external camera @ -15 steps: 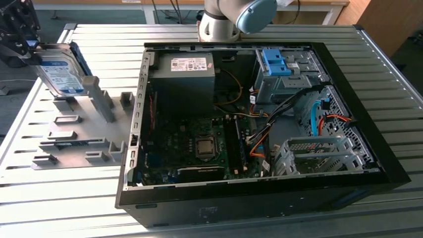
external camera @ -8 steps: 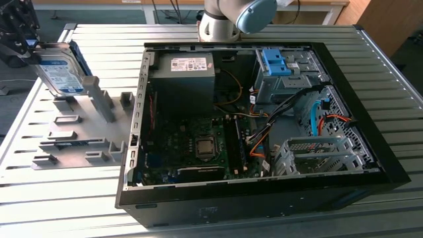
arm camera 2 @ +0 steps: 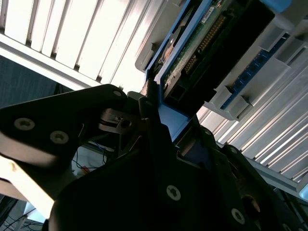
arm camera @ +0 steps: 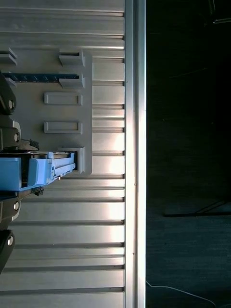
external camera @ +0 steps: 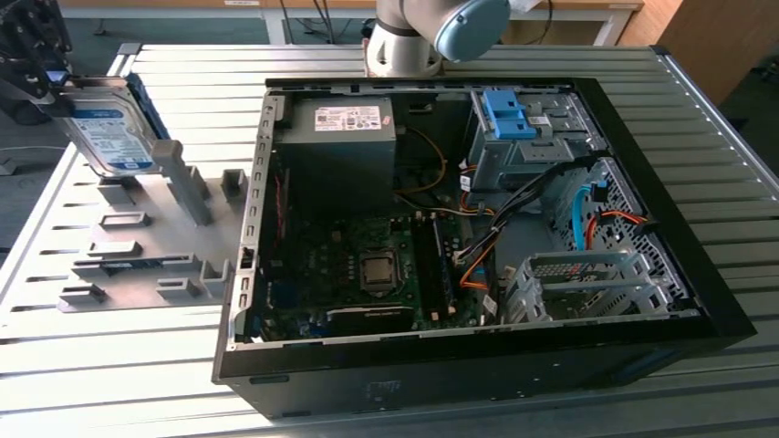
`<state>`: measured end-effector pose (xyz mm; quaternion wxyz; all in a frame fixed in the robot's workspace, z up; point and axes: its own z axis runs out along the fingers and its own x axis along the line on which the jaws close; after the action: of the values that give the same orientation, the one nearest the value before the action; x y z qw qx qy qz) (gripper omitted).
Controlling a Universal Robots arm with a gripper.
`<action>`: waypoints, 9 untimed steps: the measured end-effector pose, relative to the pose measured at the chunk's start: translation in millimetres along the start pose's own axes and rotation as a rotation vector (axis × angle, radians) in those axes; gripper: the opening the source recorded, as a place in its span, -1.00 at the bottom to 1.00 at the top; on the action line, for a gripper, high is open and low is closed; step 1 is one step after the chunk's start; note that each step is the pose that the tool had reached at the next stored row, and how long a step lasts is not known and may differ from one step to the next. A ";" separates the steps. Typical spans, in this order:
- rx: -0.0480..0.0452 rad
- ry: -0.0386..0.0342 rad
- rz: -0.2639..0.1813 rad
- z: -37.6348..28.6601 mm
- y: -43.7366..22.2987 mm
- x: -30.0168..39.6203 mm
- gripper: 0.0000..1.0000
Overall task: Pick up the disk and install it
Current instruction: 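Pick up the disk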
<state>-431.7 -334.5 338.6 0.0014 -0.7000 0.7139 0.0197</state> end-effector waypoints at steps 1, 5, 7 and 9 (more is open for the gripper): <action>-0.0001 0.0000 0.000 -0.3 0.0 0.0 -0.26; -0.0002 0.0001 0.000 -2.0 0.1 -0.1 -0.26; -0.0001 0.0000 0.000 -2.6 0.1 0.0 -0.26; -0.0002 0.0001 0.000 -3.3 0.1 -0.1 -0.26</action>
<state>-431.7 -334.5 341.9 0.0013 -0.7000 0.7139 0.0198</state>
